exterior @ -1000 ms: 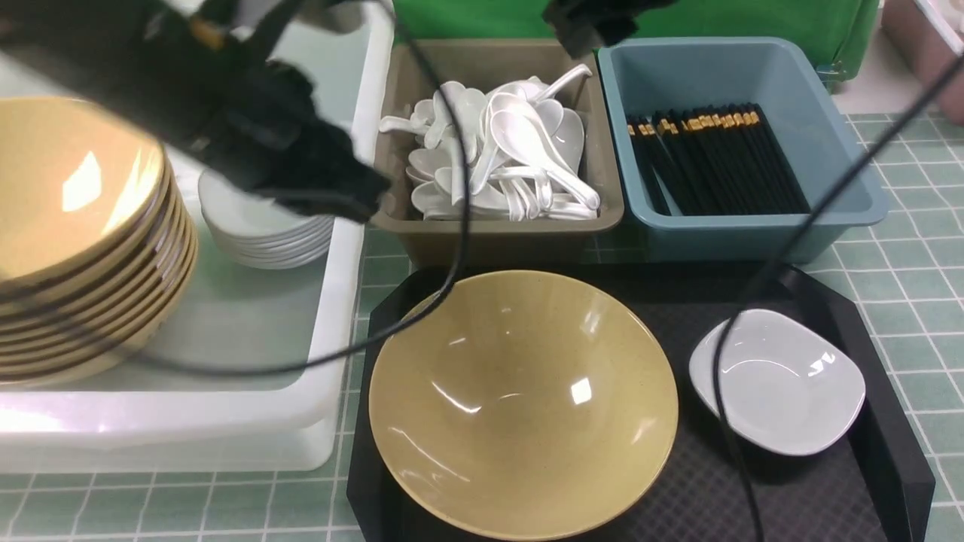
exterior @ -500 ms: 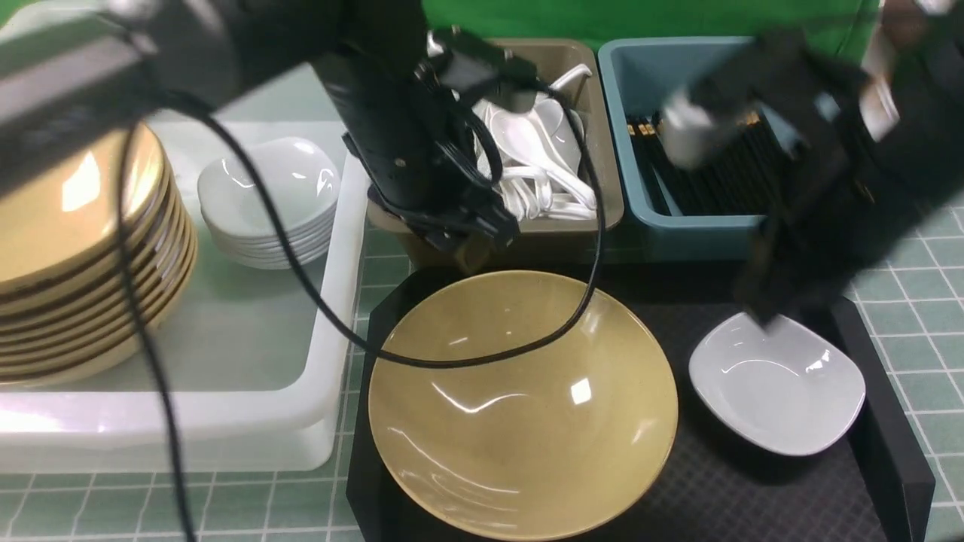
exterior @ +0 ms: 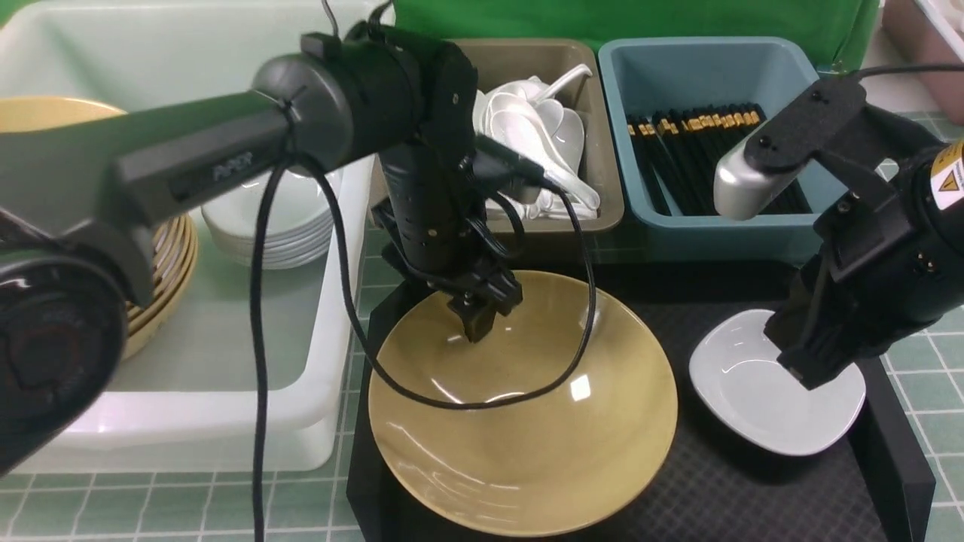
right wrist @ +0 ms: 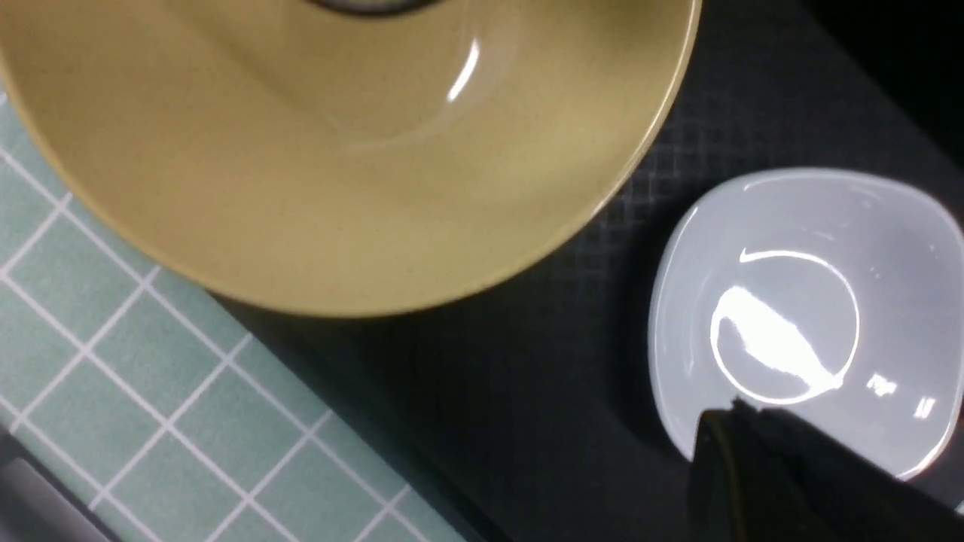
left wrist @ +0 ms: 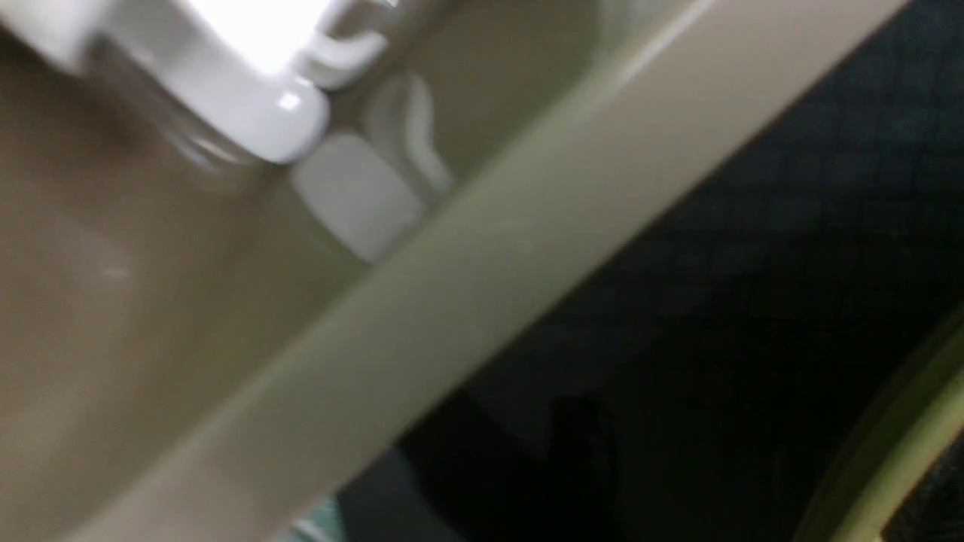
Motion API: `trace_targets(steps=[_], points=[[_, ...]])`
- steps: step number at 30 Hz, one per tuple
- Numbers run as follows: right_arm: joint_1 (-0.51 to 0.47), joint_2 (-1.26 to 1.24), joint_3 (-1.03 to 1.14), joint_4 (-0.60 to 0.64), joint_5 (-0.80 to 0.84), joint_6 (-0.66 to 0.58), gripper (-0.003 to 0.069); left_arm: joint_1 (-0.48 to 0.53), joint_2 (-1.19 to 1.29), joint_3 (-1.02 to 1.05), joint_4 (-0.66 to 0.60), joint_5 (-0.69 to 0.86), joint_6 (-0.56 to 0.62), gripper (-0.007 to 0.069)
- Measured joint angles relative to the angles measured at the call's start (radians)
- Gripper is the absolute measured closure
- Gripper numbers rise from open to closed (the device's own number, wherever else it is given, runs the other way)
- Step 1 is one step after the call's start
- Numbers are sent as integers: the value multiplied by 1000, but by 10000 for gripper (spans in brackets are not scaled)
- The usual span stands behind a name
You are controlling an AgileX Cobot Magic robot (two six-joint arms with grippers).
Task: On blue table put chopsticks spoon bowls plates into blue grey white boxes.
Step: 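Grasp the large bowl on the tray by its rim, then place the tan bowl onto the bowl stack in the left bin with the left gripper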
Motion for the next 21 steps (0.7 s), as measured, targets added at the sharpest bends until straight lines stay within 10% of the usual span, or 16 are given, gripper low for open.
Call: trace_targets(steps=[8,21], points=[[-1,0,0,3,-39,-3,610,-8,-12,-7,-122,66,7,553],[13,-1,-231,6,47,-30,610,33,-280,0,-190,88,62,617]])
